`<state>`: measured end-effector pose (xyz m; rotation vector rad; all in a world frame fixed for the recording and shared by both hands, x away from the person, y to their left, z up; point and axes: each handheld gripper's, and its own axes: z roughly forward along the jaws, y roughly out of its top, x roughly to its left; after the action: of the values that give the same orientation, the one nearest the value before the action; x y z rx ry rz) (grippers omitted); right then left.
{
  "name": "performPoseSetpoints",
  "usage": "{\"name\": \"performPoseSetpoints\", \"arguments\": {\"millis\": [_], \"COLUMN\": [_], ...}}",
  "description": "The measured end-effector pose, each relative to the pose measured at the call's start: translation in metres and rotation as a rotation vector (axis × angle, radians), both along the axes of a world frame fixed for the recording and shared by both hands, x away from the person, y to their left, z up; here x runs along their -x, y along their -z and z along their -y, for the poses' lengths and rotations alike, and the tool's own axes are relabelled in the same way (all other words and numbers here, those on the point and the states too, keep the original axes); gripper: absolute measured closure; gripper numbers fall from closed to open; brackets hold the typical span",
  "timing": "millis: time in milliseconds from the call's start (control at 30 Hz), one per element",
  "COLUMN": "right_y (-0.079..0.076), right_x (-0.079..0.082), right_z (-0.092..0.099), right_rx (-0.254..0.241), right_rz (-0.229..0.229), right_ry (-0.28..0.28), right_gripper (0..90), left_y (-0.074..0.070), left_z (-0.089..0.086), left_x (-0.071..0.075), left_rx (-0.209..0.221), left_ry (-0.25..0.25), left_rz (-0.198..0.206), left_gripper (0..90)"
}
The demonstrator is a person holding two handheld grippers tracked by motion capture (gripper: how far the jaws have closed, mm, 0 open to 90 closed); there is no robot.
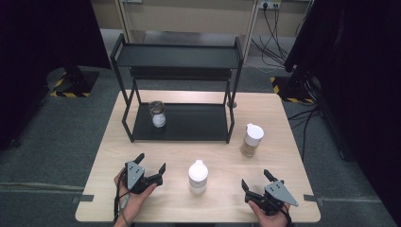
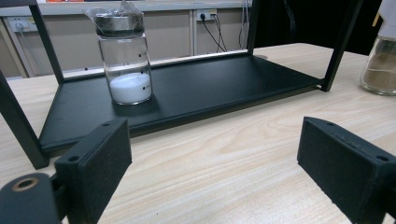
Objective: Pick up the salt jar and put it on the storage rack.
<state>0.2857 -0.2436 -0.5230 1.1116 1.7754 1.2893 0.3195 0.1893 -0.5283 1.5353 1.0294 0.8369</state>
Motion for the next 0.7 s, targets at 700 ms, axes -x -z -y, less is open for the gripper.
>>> {"name": "performPoseSetpoints", "arguments": {"millis": [700], "right_y": [0.0], "right_x": [0.0], "right_z": [-0.001], "right_rx": [0.005], "right_rz": [-0.001], "right_ry": [-0.003], "right_gripper": [7.5], "left_y": [0.002], "left_z": [-0.003], "left_x": [0.012], "left_rx": [0.011], "left_ry": [-0.003], "left_rz": [-0.013], "left_gripper": [9.5]}}
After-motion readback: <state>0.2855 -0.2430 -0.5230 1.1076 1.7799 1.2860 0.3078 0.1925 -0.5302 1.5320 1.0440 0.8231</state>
